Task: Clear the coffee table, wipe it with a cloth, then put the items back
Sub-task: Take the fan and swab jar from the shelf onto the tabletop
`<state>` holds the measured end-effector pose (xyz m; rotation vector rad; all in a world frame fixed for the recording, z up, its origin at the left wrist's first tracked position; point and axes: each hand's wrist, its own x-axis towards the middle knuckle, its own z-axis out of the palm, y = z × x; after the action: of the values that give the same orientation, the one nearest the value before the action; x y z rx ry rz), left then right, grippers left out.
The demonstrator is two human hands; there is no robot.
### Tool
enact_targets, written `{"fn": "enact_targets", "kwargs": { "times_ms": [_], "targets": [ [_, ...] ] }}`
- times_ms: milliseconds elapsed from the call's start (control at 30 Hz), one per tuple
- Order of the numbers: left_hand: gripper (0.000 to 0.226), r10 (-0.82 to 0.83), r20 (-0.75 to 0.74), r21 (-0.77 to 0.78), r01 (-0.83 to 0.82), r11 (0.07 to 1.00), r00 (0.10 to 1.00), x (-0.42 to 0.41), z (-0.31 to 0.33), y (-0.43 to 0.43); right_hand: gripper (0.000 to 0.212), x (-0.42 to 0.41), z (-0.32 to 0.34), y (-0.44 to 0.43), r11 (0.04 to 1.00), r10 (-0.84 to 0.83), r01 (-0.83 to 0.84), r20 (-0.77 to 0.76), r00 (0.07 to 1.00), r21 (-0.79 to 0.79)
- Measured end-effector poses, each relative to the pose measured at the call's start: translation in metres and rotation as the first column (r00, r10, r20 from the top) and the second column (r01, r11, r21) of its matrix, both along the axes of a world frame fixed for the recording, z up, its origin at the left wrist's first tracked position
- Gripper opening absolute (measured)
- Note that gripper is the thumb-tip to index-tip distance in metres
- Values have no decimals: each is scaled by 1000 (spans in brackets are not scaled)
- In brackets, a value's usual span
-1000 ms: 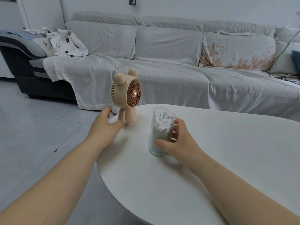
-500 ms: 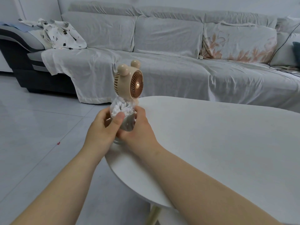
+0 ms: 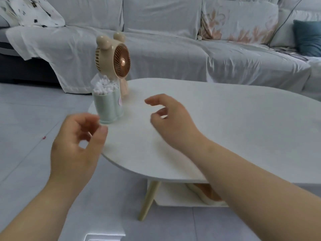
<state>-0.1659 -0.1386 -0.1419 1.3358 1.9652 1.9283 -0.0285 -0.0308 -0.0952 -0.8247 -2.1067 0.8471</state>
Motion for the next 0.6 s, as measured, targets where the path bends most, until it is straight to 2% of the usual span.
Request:
{"fn": "enact_targets", "kwargs": {
  "times_ms": [67,167,233,300,333,433,500,600],
  "targets": [
    [12,-67,-9,-73,66,995,998,19,-9,-23,29,28,7,-3,1000,1,-1,-3,1000,-25],
    [9,-217,-72,-139,206,969,973,53,-21,-49,32,74,11,-15,991,49,-55,-54,997,-125],
    [7,-388,-114,-251,351,902,915,73,-30,-51,32,103,7,-23,983,50,-60,-61,997,-171],
    [7,-512,-4,-380,472,795,859,91,-46,-43,29,129,0,-26,972,16,-28,-53,998,-233],
    [3,-534,94,-427,518,741,840,99,-57,-35,29,142,-4,-26,961,-13,-4,-56,998,-278],
    [31,-510,235,-548,546,634,828,118,-100,-4,32,178,-15,-27,920,-99,51,-105,990,-389],
    [31,-512,254,-634,541,552,821,130,-125,17,32,199,-26,-31,910,-126,47,-166,978,-413],
    [28,-459,326,-694,539,477,827,148,-158,45,25,225,-50,-35,895,-163,55,-210,964,-442]
  ]
}}
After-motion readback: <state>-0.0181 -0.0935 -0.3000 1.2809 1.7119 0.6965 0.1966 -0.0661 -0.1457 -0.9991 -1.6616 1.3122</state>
